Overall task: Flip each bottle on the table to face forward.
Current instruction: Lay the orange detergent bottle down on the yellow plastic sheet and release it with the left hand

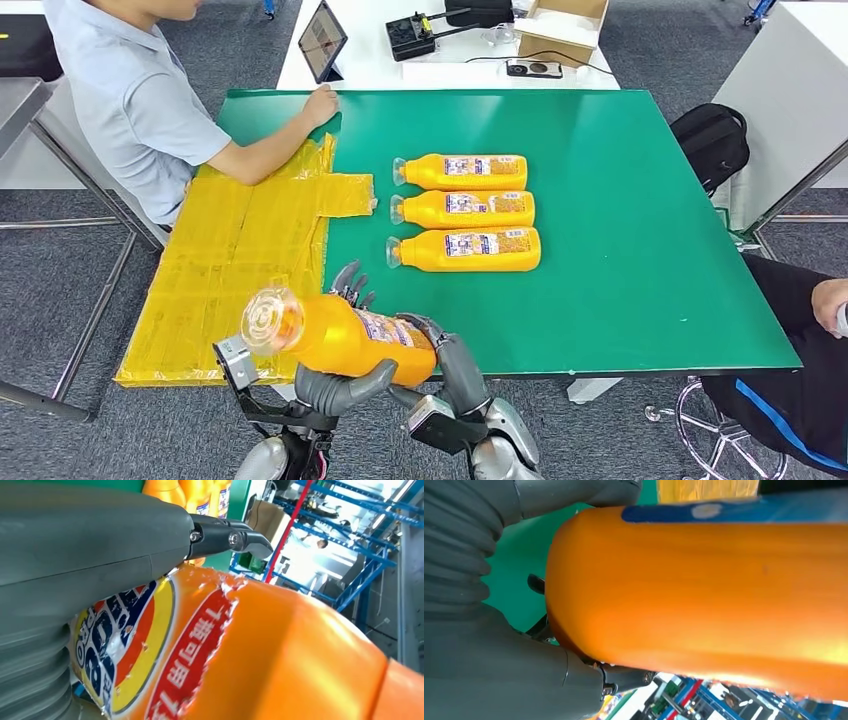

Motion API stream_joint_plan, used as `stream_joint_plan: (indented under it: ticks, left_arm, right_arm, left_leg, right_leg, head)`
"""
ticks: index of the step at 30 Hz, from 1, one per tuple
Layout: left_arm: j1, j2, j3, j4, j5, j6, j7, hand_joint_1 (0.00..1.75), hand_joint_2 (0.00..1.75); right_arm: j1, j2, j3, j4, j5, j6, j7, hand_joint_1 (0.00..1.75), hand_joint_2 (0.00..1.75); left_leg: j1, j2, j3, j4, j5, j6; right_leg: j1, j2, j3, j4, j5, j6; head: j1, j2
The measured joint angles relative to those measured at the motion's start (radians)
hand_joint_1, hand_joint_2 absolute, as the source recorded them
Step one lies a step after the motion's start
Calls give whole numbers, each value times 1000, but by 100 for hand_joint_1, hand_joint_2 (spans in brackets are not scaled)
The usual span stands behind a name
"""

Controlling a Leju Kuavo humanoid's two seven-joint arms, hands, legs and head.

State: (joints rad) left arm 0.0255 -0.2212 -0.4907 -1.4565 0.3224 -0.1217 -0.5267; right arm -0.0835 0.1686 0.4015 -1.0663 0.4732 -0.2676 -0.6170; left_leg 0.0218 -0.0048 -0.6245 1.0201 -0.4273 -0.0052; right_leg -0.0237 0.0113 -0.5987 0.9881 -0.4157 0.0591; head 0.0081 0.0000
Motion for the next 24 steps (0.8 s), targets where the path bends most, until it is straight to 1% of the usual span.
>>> stream_joint_plan:
  ticks: [1, 2, 4, 7, 8, 10, 11, 12, 14, 21, 24]
  left_arm:
    - [1, 0, 0, -2, 14, -1, 1, 130, 175]
    - [2, 0, 0, -5, 31, -3, 2, 168, 175]
    - [7, 0, 4, -10, 72, -11, 4, 175, 175]
    - [12, 3, 16, -13, 136, -40, 11, 175, 175]
    - [14, 5, 20, -14, 153, -52, 13, 175, 175]
    - [19, 9, 26, -16, 161, -66, 13, 175, 175]
    - [21, 10, 27, -18, 152, -65, 12, 175, 175]
    - [22, 11, 28, -20, 139, -62, 12, 175, 175]
    - [22, 11, 29, -22, 119, -58, 14, 175, 175]
    - [20, 14, 34, -22, 97, -78, 57, 175, 175]
    - [16, 18, 39, -26, 21, -38, 64, 175, 175]
  right_arm:
    - [-2, 4, 4, 9, 0, -1, 0, 175, 175]
    - [-3, 8, 8, 18, -1, -2, 0, 175, 175]
    - [-5, 15, 16, 33, -4, -5, 1, 175, 175]
    - [-8, 18, 28, 50, -13, -11, 0, 174, 175]
    - [-9, 18, 31, 56, -17, -13, -1, 154, 175]
    - [-11, 17, 36, 68, -26, -19, -5, 67, 175]
    - [-11, 16, 37, 73, -28, -23, -7, 24, 131]
    - [-10, 15, 38, 77, -29, -29, -8, 0, 87]
    - [-7, 12, 43, 81, -23, -42, -8, 0, 0]
    - [16, -3, 50, 79, 15, -146, -28, 0, 0]
    - [28, -13, 50, 73, 42, -214, -44, 0, 0]
  left_leg:
    - [0, 0, 0, 0, 0, 0]
    - [0, 0, 0, 0, 0, 0]
    - [0, 0, 0, 0, 0, 0]
    - [0, 0, 0, 0, 0, 0]
    - [0, 0, 0, 0, 0, 0]
    - [0, 0, 0, 0, 0, 0]
    - [0, 0, 0, 0, 0, 0]
    - [0, 0, 0, 0, 0, 0]
    - [0, 0, 0, 0, 0, 0]
    - [0, 0, 0, 0, 0, 0]
    - [0, 0, 0, 0, 0, 0]
  right_leg:
    - [0, 0, 0, 0, 0, 0]
    - [0, 0, 0, 0, 0, 0]
    - [0, 0, 0, 0, 0, 0]
    - [0, 0, 0, 0, 0, 0]
    - [0, 0, 0, 0, 0, 0]
    - [0, 0, -1, 0, 0, 0]
    - [0, 0, -1, 0, 0, 0]
    - [0, 0, -1, 0, 0, 0]
    - [0, 0, -1, 0, 0, 0]
    - [0, 0, -1, 0, 0, 0]
    - [0, 0, 0, 0, 0, 0]
  head:
    - [0, 0]
    - [0, 0]
    - [0, 0]
    - [0, 0]
    - [0, 0]
    - [-1, 0]
    - [0, 0]
    - [0, 0]
    - [0, 0]
    - [0, 0]
    - [0, 0]
